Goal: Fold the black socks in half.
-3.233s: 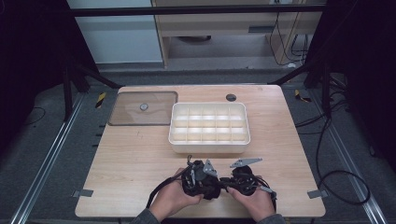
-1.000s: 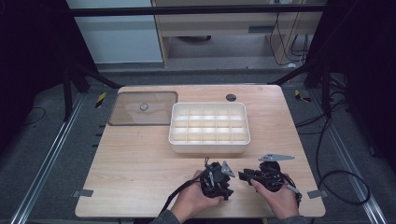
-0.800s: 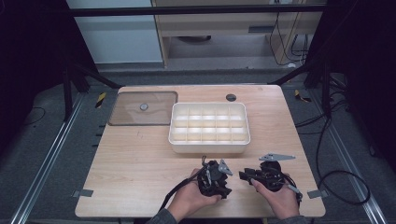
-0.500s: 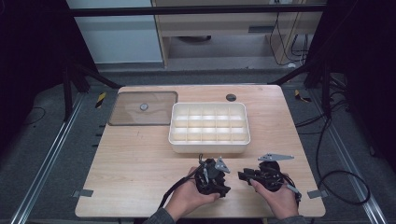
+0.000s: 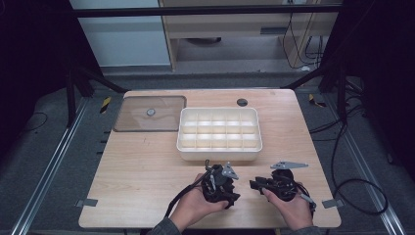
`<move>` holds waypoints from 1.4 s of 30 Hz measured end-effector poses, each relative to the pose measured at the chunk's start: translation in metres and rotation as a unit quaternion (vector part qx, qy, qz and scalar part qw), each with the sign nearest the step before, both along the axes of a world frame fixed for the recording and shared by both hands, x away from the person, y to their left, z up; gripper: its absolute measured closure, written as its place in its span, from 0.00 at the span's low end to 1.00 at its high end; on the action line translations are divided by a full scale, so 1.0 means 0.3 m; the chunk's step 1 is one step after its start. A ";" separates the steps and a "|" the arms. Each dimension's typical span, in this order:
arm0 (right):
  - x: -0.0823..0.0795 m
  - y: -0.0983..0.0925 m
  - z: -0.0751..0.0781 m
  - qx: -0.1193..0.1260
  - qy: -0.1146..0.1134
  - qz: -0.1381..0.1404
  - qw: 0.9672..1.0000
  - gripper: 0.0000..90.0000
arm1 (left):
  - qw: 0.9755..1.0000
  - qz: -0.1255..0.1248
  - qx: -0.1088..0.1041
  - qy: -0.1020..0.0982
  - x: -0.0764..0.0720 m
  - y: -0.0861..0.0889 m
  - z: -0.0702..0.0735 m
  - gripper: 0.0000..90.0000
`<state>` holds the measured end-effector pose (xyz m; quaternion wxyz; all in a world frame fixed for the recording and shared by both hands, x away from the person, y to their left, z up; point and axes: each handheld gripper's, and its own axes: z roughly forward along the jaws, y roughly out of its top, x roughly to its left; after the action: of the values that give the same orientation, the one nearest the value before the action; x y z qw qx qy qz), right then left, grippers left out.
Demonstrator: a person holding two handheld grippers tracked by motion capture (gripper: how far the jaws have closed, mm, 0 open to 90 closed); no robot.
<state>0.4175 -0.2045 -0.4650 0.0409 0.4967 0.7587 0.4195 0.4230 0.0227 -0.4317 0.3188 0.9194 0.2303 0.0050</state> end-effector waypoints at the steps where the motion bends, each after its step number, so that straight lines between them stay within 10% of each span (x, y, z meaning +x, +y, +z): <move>1: -0.001 0.001 0.000 0.001 0.002 -0.001 1.000 0.72 | 1.000 0.000 0.000 0.000 0.001 0.001 0.001 0.70; 19: 0.000 0.002 -0.002 0.000 0.001 0.000 1.000 0.72 | 1.000 0.011 -0.006 0.021 0.015 0.026 -0.035 0.80; 35: 0.002 0.004 0.011 -0.005 -0.005 0.001 1.000 0.72 | 0.996 0.087 -0.030 0.001 0.045 0.001 -0.124 0.83; 42: 0.003 0.003 0.014 -0.007 -0.007 -0.001 1.000 0.72 | 0.997 0.075 -0.021 0.001 0.049 -0.012 -0.137 0.80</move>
<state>0.4186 -0.2034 -0.4608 0.0503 0.4943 0.7605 0.4182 0.4378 0.0191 -0.4729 0.3369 0.8925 0.2990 0.0232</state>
